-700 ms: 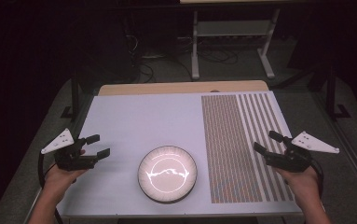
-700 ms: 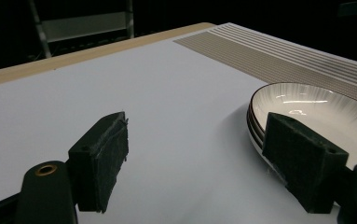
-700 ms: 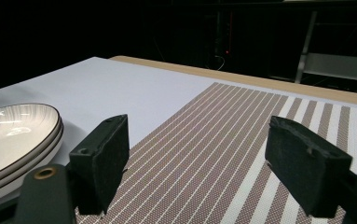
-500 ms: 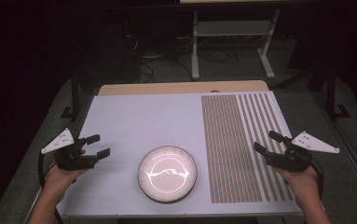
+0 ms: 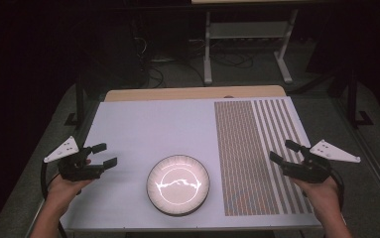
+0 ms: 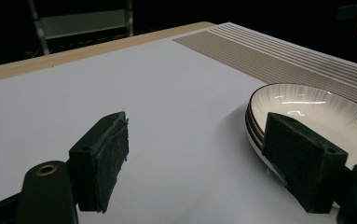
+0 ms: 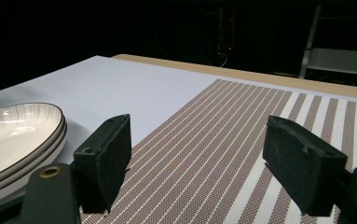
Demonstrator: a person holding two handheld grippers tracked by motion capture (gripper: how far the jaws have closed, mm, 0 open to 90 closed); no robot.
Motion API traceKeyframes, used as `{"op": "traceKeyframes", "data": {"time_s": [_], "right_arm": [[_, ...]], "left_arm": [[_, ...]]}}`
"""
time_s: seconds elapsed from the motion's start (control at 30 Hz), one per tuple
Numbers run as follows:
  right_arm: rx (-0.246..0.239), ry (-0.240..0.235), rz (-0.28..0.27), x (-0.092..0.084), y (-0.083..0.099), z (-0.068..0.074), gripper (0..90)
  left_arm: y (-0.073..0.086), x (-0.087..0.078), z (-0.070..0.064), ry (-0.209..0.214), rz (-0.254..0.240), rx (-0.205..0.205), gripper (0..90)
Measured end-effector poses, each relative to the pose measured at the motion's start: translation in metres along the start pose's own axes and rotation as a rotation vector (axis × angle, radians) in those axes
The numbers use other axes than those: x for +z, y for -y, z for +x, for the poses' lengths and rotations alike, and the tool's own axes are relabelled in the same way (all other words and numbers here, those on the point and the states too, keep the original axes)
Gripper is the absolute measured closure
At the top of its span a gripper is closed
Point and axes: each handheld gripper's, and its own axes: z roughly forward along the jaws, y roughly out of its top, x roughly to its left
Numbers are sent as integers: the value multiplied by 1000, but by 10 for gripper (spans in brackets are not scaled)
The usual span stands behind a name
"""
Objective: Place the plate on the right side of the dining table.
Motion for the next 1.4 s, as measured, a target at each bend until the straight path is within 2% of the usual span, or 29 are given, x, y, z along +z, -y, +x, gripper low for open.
{"op": "traceKeyframes", "data": {"time_s": [0.87, 1.07, 1.13, 1.17, 1.4], "right_arm": [[10, -1, -1, -1, 0, 1, 226], [5, -5, 4, 0, -1, 1, 226], [7, -11, 11, 0, -1, 2, 228], [12, -14, 24, 2, -2, 3, 232], [4, -34, 83, 9, -6, 10, 233]], "left_arm": [[-1, 0, 0, 0, -3, -13, 229], [-3, 1, -1, -2, 5, -35, 233], [-4, 2, -2, -1, 6, -54, 233], [-5, 2, -2, -1, 14, -73, 235], [-7, 5, -4, -11, 44, -119, 246]]}}
